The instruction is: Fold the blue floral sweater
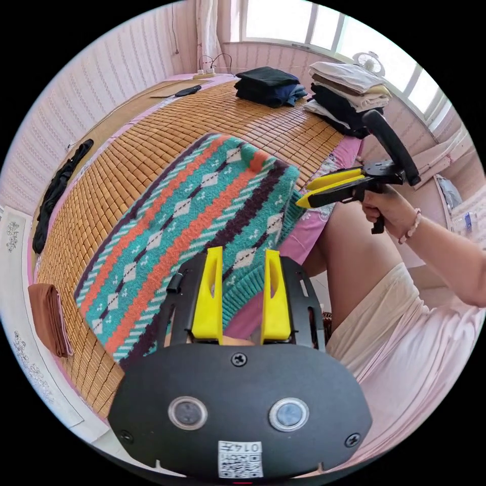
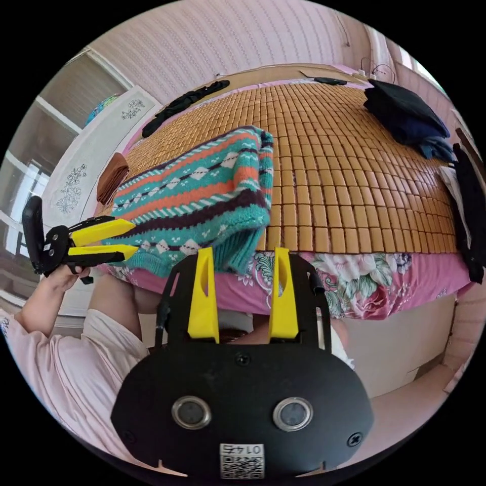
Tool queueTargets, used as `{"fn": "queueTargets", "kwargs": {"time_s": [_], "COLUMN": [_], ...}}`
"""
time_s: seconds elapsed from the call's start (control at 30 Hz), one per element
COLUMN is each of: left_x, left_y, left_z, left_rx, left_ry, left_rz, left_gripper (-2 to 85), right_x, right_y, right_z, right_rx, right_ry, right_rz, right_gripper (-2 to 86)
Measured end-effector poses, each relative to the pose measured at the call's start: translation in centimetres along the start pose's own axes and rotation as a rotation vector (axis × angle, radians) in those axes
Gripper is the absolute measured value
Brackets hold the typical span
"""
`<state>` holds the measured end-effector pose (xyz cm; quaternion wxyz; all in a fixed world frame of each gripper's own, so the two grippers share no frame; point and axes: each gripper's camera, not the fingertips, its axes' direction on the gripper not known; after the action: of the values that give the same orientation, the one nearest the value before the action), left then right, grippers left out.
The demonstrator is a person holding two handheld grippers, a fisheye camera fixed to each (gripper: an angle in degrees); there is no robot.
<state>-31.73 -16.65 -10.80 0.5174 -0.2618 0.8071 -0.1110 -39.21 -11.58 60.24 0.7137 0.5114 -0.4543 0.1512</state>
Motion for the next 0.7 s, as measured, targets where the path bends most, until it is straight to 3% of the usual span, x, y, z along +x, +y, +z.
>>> {"fn": "queueTargets", "kwargs": {"time_s": [0.1,0.23,0.43,0.53,0.7], "left_x": [1.3,2.6,5.5,7.1,8.2], "left_y": [-0.8,-0.6,-1.1,-1.6,0.4], "left_z": [0.6,1.0,1.4,0.8,-0.1], "left_rx": [-0.006,0.049,0.064,0.100,0.084], "left_ry": [0.031,0.062,0.070,0.027,-0.064], "left_rz": [0.040,0.084,0.209,0.253,0.267], "left_gripper": [13.3,13.8,16.1,12.9,6.7], "right_x": [2.7,5.9,9.8,9.9,10.1], "right_y": [0.8,1.9,3.8,4.6,6.4], "right_z": [2.0,0.9,-3.3,-5.7,-8.2], "right_rx": [-0.104,-0.066,0.038,0.067,0.044], "right_ry": [-0.097,-0.158,-0.437,-0.552,-0.493], "right_rz": [0.046,0.073,0.050,-0.025,-0.096], "right_gripper": [12.3,4.5,2.7,2.6,3.6]}}
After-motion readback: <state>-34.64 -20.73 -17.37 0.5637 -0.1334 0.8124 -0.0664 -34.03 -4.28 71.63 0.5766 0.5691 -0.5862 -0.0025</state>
